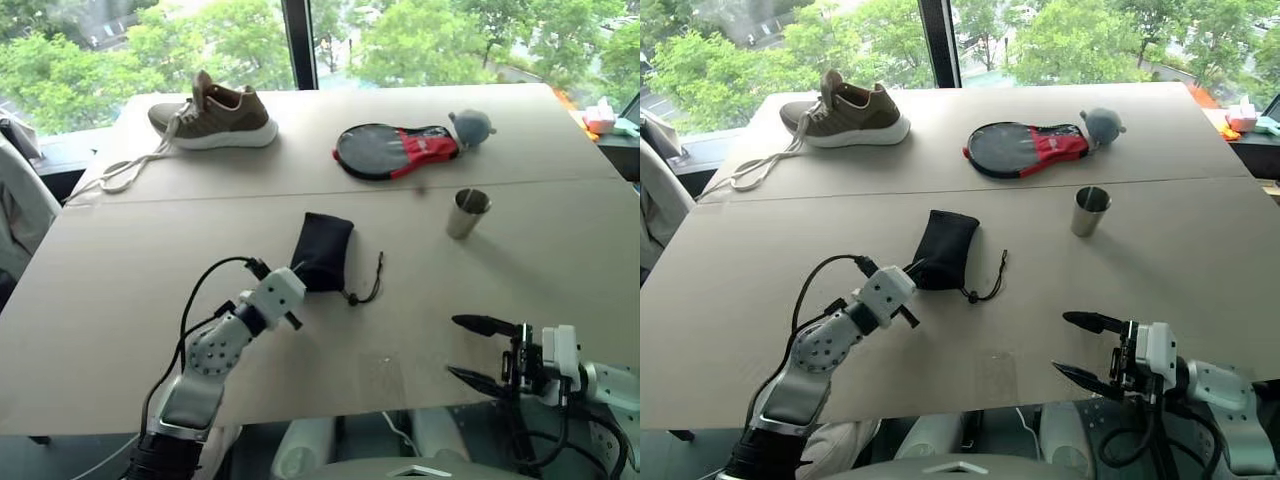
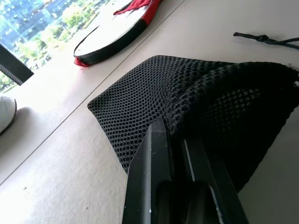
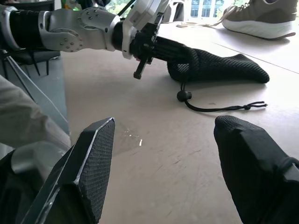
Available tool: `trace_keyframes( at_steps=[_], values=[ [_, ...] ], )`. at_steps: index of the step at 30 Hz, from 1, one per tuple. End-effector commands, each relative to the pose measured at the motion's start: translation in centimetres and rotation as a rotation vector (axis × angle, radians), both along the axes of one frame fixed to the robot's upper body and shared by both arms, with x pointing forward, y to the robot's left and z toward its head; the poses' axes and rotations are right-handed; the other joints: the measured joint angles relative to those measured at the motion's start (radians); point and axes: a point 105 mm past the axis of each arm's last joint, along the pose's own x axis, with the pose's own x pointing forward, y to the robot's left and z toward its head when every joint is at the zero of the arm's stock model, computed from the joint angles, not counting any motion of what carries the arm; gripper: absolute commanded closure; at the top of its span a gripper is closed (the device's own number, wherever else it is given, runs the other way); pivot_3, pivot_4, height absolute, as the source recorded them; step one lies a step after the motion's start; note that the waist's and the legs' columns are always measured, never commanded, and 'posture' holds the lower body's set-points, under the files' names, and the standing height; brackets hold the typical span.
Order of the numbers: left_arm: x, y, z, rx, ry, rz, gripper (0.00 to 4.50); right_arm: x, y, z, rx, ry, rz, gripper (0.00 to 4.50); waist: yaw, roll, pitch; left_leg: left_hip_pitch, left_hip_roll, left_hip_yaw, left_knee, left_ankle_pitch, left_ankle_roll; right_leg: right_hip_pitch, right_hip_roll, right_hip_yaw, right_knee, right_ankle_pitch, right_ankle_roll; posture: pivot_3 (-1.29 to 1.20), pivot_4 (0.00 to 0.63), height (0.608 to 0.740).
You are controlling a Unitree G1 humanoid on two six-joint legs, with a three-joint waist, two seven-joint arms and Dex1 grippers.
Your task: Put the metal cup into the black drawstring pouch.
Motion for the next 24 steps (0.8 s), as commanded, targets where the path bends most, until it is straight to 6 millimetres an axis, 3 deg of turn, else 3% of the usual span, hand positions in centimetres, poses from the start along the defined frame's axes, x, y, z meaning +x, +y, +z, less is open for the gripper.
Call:
trace_keyframes(
  at_steps=[1, 7, 14, 19, 24],
  values=[
    [0.1, -0.8, 3.6, -0.352, 0.095, -0.026, 4.32, 3.6, -1.0, 2.6, 0.007, -0.117, -0.238, 1.09, 0.0, 0.0, 0.0, 0.0, 0.0, 0.0, 0.0, 0.0, 0.0, 0.0, 0.0, 0.0, 0.0, 0.001, 0.001, 0.0, 0.15, 0.736],
    [1.8, -0.3, 7.3, -0.574, 0.174, -0.038, 4.32, 9.1, -1.0, 6.2, -0.107, -0.323, -0.521, 1.09, -0.001, -0.001, 0.0, 0.0, -0.001, -0.001, 0.001, 0.0, -0.001, -0.001, 0.003, -0.001, 0.003, 0.001, 0.001, 0.0, 0.15, 0.736],
    [2.8, -1.0, 9.6, -0.711, 0.257, -0.082, 4.32, 12.6, -1.0, 9.1, -0.388, -0.402, -0.552, 1.09, 0.0, -0.002, 0.001, -0.002, -0.003, -0.001, 0.0, 0.004, -0.006, -0.002, 0.002, -0.001, 0.002, 0.003, -0.002, 0.0, 0.15, 0.736],
    [3.1, -1.4, 10.0, -0.701, 0.266, -0.087, 4.32, 13.5, -1.0, 8.5, -0.546, -0.351, -0.506, 1.09, -0.001, -0.002, 0.001, -0.002, -0.003, -0.002, 0.0, 0.004, -0.006, -0.002, 0.002, -0.001, 0.001, 0.003, -0.003, 0.0, 0.15, 0.736],
    [3.2, -1.6, 10.2, -0.7, 0.26, -0.084, 4.32, 13.7, -1.7, 5.0, -0.679, -0.198, -0.477, 1.09, -0.001, -0.002, 0.001, -0.002, -0.003, -0.001, 0.0, 0.004, -0.006, -0.002, 0.002, -0.001, 0.001, 0.003, -0.003, 0.0, 0.15, 0.736]
  ],
)
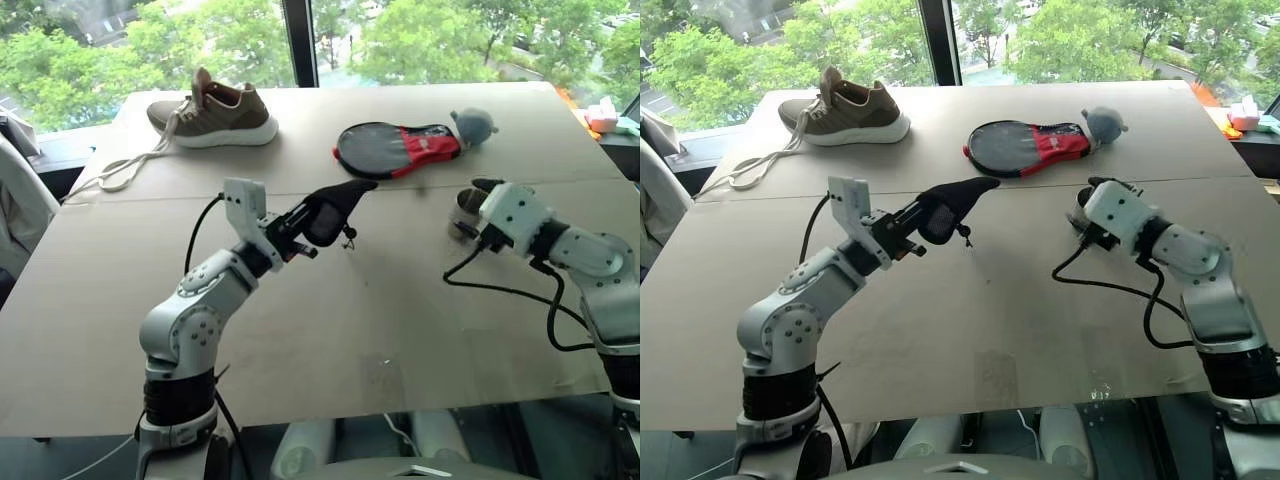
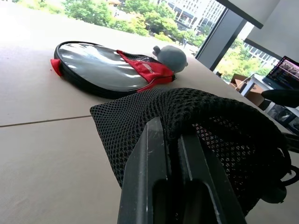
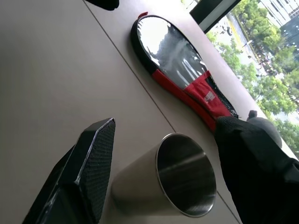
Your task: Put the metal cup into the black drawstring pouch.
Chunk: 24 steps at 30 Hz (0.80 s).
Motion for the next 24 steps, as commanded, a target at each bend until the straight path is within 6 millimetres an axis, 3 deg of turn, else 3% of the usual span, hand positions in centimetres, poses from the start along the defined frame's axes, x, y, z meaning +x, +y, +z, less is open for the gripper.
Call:
trace_keyframes(
  at_steps=[1, 2, 3, 9, 10, 15, 18, 21, 24],
  values=[
    [-0.1, -0.3, 1.4, -0.007, -0.048, -0.003, 4.32, -0.1, -0.4, -1.3, -0.07, 0.075, -0.012, 1.09, 0.001, 0.0, 0.0, 0.0, 0.0, 0.0, 0.0, 0.0, 0.0, 0.0, 0.0, 0.0, 0.0, 0.0, 0.0, 0.0, 0.15, 0.736],
    [-0.1, -0.2, 1.4, -0.005, -0.048, -0.001, 4.32, -0.1, -0.6, -1.8, -0.078, 0.099, -0.019, 1.09, 0.0, 0.0, 0.0, 0.0, 0.0, 0.0, 0.0, 0.0, 0.0, 0.0, 0.0, 0.0, 0.0, 0.0, 0.0, 0.0, 0.15, 0.736],
    [-0.2, -0.2, 1.4, -0.003, -0.049, -0.003, 4.5, -0.2, -0.8, -2.1, -0.102, 0.117, -0.021, 1.61, 0.0, -0.001, 0.0, 0.0, 0.0, 0.0, 0.0, 0.0, 0.0, 0.0, 0.0, 0.0, 0.0, 0.0, 0.0, 0.0, 0.15, 0.736],
    [-0.3, 0.0, 1.4, -0.005, -0.048, 0.002, 4.5, -0.5, -2.3, -2.3, -0.127, 0.162, -0.062, 4.16, -0.001, -0.004, -0.002, 0.002, 0.0, 0.0, 0.001, -0.002, 0.004, 0.002, 0.0, 0.0, 0.0, 0.0, 0.0, 0.0, 0.15, 0.736],
    [-0.3, 0.0, 1.3, -0.004, -0.047, 0.003, 4.5, -0.6, -2.4, -2.4, -0.131, 0.173, -0.068, 4.42, -0.001, -0.004, -0.002, 0.002, 0.0, 0.0, 0.001, -0.002, 0.004, 0.002, 0.0, 0.0, 0.0, 0.0, 0.0, 0.0, 0.15, 0.736],
    [-0.2, -0.2, 1.1, -0.002, -0.041, -0.002, 4.5, -1.2, -2.9, -2.9, -0.149, 0.219, -0.076, 4.42, -0.002, -0.004, -0.002, 0.002, 0.001, 0.0, 0.002, -0.002, 0.004, 0.002, 0.0, 0.0, 0.0, 0.0, 0.0, 0.0, 0.15, 0.736],
    [0.0, -0.2, 1.2, -0.007, -0.037, -0.002, 4.5, -0.8, -2.6, -1.7, -0.129, 0.166, -0.085, 4.42, -0.002, -0.004, -0.002, 0.002, 0.001, 0.0, 0.002, -0.002, 0.004, 0.002, 0.0, 0.0, 0.0, 0.0, 0.0, 0.0, 0.15, 0.736],
    [0.2, -0.1, 1.4, -0.026, -0.023, 0.007, 4.5, -1.2, 0.8, 1.8, 0.028, 0.074, 0.073, 4.42, -0.002, -0.005, -0.001, 0.002, 0.001, 0.0, 0.002, -0.002, 0.004, 0.002, 0.0, 0.0, 0.0, 0.0, 0.0, 0.0, 0.15, 0.736],
    [0.5, -0.2, 1.1, -0.018, 0.002, 0.014, 4.5, -3.9, 4.9, 4.0, 0.165, 0.049, 0.314, 4.42, -0.002, -0.005, 0.001, 0.001, 0.001, -0.001, 0.001, -0.002, 0.004, 0.001, 0.001, -0.001, 0.0, 0.0, 0.0, 0.0, 0.15, 0.736]
  ],
)
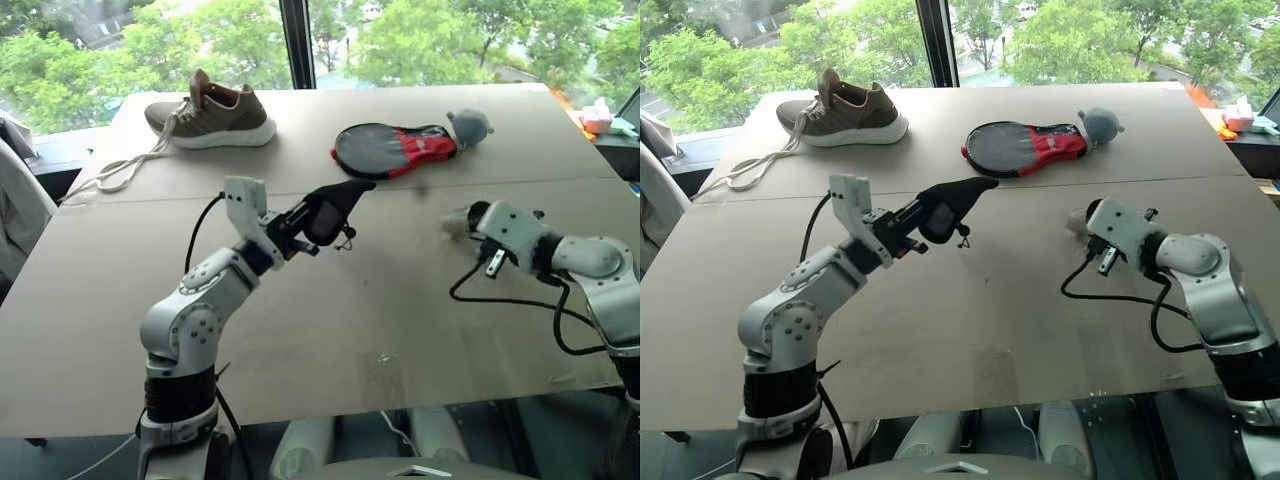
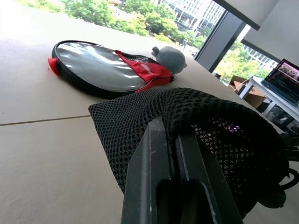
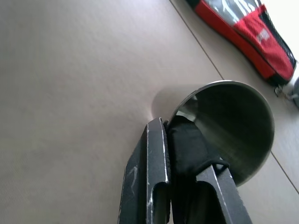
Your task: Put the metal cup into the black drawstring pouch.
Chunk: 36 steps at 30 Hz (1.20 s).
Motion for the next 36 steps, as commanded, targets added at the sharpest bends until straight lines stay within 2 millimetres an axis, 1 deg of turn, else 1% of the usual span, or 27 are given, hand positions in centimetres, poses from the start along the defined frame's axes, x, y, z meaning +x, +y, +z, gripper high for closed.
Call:
trace_keyframes(
  at_steps=[1, 3, 6, 9, 12, 18, 19, 20, 23, 26, 30, 34, 36],
  values=[
    [0.2, -0.2, 0.8, 0.0, -0.011, -0.001, 4.5, -3.4, 4.6, 4.5, 0.165, -0.101, 0.264, 4.42, 0.001, 0.0, 0.001, 0.0, 0.0, 0.0, -0.001, 0.0, 0.0, 0.0, 0.0, 0.0, 0.0, 0.0, 0.0, 0.0, 0.15, 0.736],
    [0.3, -0.5, 0.8, 0.002, -0.005, -0.006, 4.5, -4.6, 6.0, 5.3, 0.241, -0.087, 0.32, 4.42, 0.003, 0.0, 0.001, -0.001, 0.0, -0.002, -0.001, 0.002, -0.004, 0.0, 0.0, -0.001, 0.0, 0.0, 0.0, 0.0, 0.15, 0.736],
    [0.5, -0.7, 1.0, -0.003, -0.001, -0.009, 4.5, -5.7, 7.2, 6.1, 0.279, -0.09, 0.377, 4.42, 0.005, 0.0, 0.001, -0.002, -0.002, -0.002, -0.001, 0.002, -0.004, -0.001, -0.001, -0.002, -0.002, 0.0, 0.0, 0.0, 0.15, 0.736],
    [1.0, -0.7, 0.7, 0.037, 0.014, 0.003, 4.5, -6.1, 7.9, 6.8, 0.298, -0.109, 0.4, 4.42, 0.004, -0.002, 0.002, -0.003, -0.003, -0.003, -0.001, 0.002, -0.004, -0.001, -0.002, -0.002, -0.002, 0.0, 0.0, 0.0, 0.15, 0.736],
    [1.3, -1.3, 0.1, 0.064, 0.048, 0.0, 4.5, -6.5, 9.5, 7.5, 0.328, -0.14, 0.457, 4.42, 0.002, -0.002, 0.002, -0.002, -0.002, -0.002, -0.001, 0.002, -0.004, -0.001, -0.001, -0.002, -0.002, 0.0, 0.0, 0.0, 0.15, 0.736],
    [1.7, -1.9, -0.3, 0.087, 0.076, -0.015, 4.5, -7.1, 11.4, 7.7, 0.317, -0.173, 0.542, 4.42, 0.0, -0.002, 0.002, -0.002, -0.002, -0.002, -0.001, 0.002, -0.004, -0.001, -0.001, -0.002, 0.0, 0.0, 0.0, 0.0, 0.15, 0.736],
    [1.8, -1.8, -0.3, 0.087, 0.078, -0.013, 4.5, -7.2, 11.5, 7.7, 0.315, -0.172, 0.547, 4.42, 0.001, -0.002, 0.002, -0.002, -0.002, -0.002, -0.001, 0.002, -0.004, -0.002, -0.001, -0.002, -0.001, 0.0, 0.0, 0.0, 0.15, 0.736],
    [1.8, -1.9, -0.1, 0.074, 0.085, -0.015, 4.5, -7.1, 11.5, 7.2, 0.295, -0.166, 0.547, 4.42, 0.001, -0.002, 0.002, -0.002, -0.002, -0.002, -0.001, 0.002, -0.004, -0.002, -0.001, -0.002, -0.001, 0.0, 0.0, 0.0, 0.15, 0.736],
    [1.8, -2.2, 0.4, 0.034, 0.098, -0.032, 4.5, -6.3, 11.2, 5.4, 0.253, -0.136, 0.519, 4.42, 0.004, -0.002, 0.002, -0.002, -0.002, -0.002, -0.001, 0.002, -0.004, -0.002, -0.001, -0.002, -0.001, 0.0, 0.0, 0.0, 0.15, 0.736],
    [1.3, -2.8, 0.9, -0.034, 0.132, -0.086, 4.5, -5.0, 10.4, 4.5, 0.256, -0.127, 0.464, 4.42, 0.002, -0.002, 0.002, -0.002, -0.003, -0.002, -0.001, 0.002, -0.004, -0.002, -0.002, -0.002, -0.001, 0.0, 0.0, 0.0, 0.15, 0.736],
    [0.1, -3.5, 1.3, -0.105, 0.175, -0.175, 4.5, -3.7, 9.6, 3.0, 0.184, -0.15, 0.402, 4.42, -0.002, -0.002, 0.002, -0.002, -0.002, -0.002, -0.001, 0.002, -0.004, -0.002, -0.001, -0.001, 0.0, 0.0, 0.0, 0.0, 0.15, 0.736],
    [-0.4, -3.5, 0.5, -0.051, 0.202, -0.19, 4.5, -3.0, 9.1, 2.4, 0.126, -0.195, 0.377, 4.42, -0.002, -0.002, 0.002, -0.002, -0.002, -0.002, -0.001, 0.002, -0.004, -0.003, -0.001, -0.001, 0.0, 0.0, 0.0, 0.0, 0.15, 0.736],
    [-0.6, -3.7, 0.5, -0.066, 0.211, -0.209, 4.5, -2.9, 9.2, 2.4, 0.115, -0.225, 0.377, 4.42, -0.001, -0.002, 0.002, -0.002, -0.002, -0.001, -0.001, 0.002, -0.004, -0.003, -0.001, -0.001, 0.0, 0.0, 0.0, 0.0, 0.15, 0.736]
  ],
)
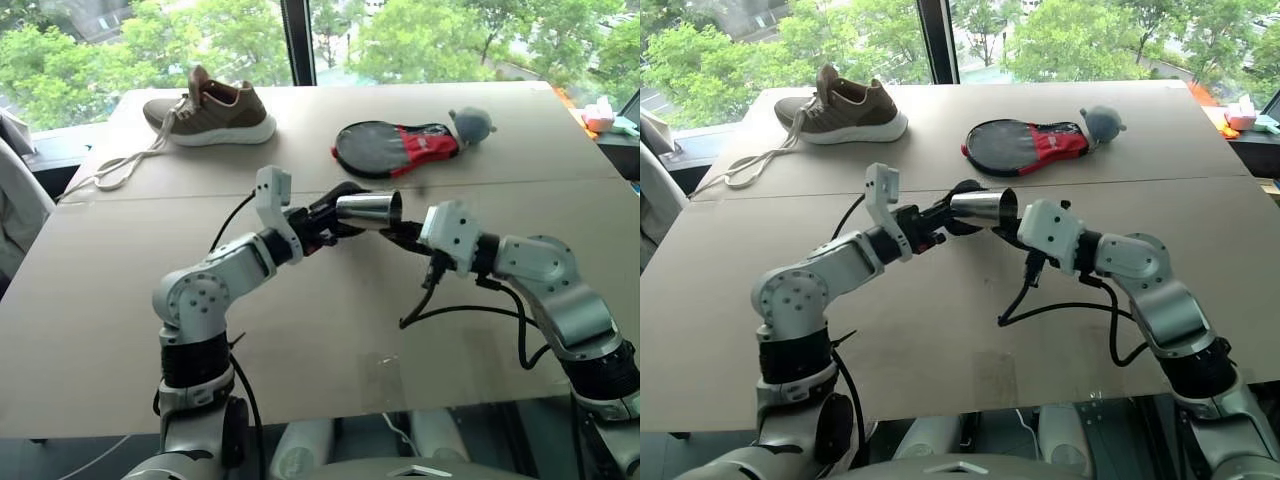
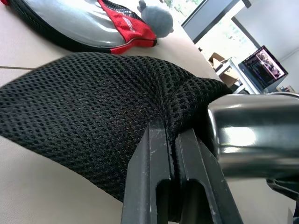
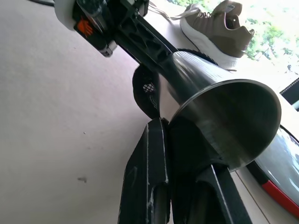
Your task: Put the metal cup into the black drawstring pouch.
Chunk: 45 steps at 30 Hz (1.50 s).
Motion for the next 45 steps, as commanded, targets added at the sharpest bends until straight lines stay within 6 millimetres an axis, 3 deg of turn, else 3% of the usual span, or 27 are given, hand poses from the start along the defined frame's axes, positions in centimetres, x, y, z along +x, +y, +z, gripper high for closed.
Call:
trace_keyframes(
  at_steps=[1, 10, 17, 25, 28, 32, 34, 40, 45],
  values=[
    [-1.0, -1.2, 1.3, -0.038, -0.041, -0.082, 4.5, -0.1, 0.7, 0.8, 0.003, -0.091, 0.014, 4.42, 0.001, 0.0, 0.0, 0.0, 0.0, 0.0, 0.0, 0.0, 0.0, 0.0, 0.0, 0.0, 0.0, 0.0, 0.0, 0.0, 0.15, 0.736],
    [-0.5, -0.9, 2.3, -0.125, -0.026, -0.094, 4.5, 0.0, 1.5, -0.2, -0.054, -0.161, -0.001, 4.42, 0.003, 0.0, 0.0, 0.0, 0.0, 0.0, 0.0, 0.0, 0.0, 0.0, 0.0, 0.0, 0.0, 0.0, 0.0, 0.0, 0.15, 0.736],
    [-1.1, -1.9, 2.7, -0.155, -0.007, -0.148, 4.5, 0.3, 2.0, -1.0, -0.171, -0.18, -0.03, 4.42, 0.003, 0.0, 0.0, 0.0, 0.0, 0.0, 0.0, 0.0, -0.001, 0.0, 0.0, 0.0, 0.0, 0.0, 0.0, 0.0, 0.15, 0.736],
    [-1.4, -2.5, 2.5, -0.142, 0.001, -0.164, 4.5, 1.2, 1.9, -0.4, -0.249, -0.226, -0.072, 4.42, 0.003, 0.0, 0.0, 0.0, -0.001, 0.0, 0.0, 0.001, -0.001, 0.0, 0.0, 0.0, 0.0, 0.0, 0.0, 0.0, 0.15, 0.736],
    [-1.5, -2.8, 2.5, -0.143, 0.002, -0.171, 4.5, 1.3, 2.8, 0.3, -0.234, -0.252, -0.061, 4.42, 0.0, 0.0, 0.0, 0.0, -0.001, 0.0, 0.0, 0.001, -0.001, 0.0, 0.0, 0.0, 0.0, 0.0, 0.0, 0.0, 0.15, 0.736],
    [-1.4, -2.9, 2.6, -0.155, 0.003, -0.168, 4.5, 1.1, 3.9, 0.7, -0.137, -0.219, -0.052, 4.42, 0.001, 0.0, 0.0, 0.0, 0.0, -0.001, 0.0, 0.001, -0.002, 0.0, 0.0, 0.0, 0.0, 0.0, 0.0, 0.0, 0.15, 0.736],
    [-1.3, -2.8, 2.6, -0.161, 0.002, -0.159, 4.5, 1.2, 4.3, 1.2, 0.039, -0.118, -0.087, 4.42, 0.002, 0.0, 0.0, 0.0, 0.0, -0.001, 0.0, 0.001, -0.002, 0.0, 0.0, 0.0, 0.0, 0.0, 0.0, 0.0, 0.15, 0.736],
    [-0.5, -1.8, 3.2, -0.203, -0.006, -0.098, 4.5, 2.0, 3.0, 3.2, 0.538, 0.164, -0.176, 4.42, 0.005, 0.0, 0.0, 0.0, -0.001, -0.001, 0.0, 0.001, -0.002, -0.001, 0.0, 0.001, 0.001, 0.0, 0.0, 0.0, 0.15, 0.736],
    [-0.2, -1.0, 4.0, -0.257, -0.007, -0.094, 4.5, 1.6, 2.5, 3.5, 0.767, 0.366, -0.132, 4.42, 0.002, 0.0, 0.0, 0.0, -0.001, -0.002, -0.001, 0.001, -0.002, -0.001, 0.0, 0.0, 0.001, 0.0, -0.001, 0.0, 0.15, 0.736]
  ],
)
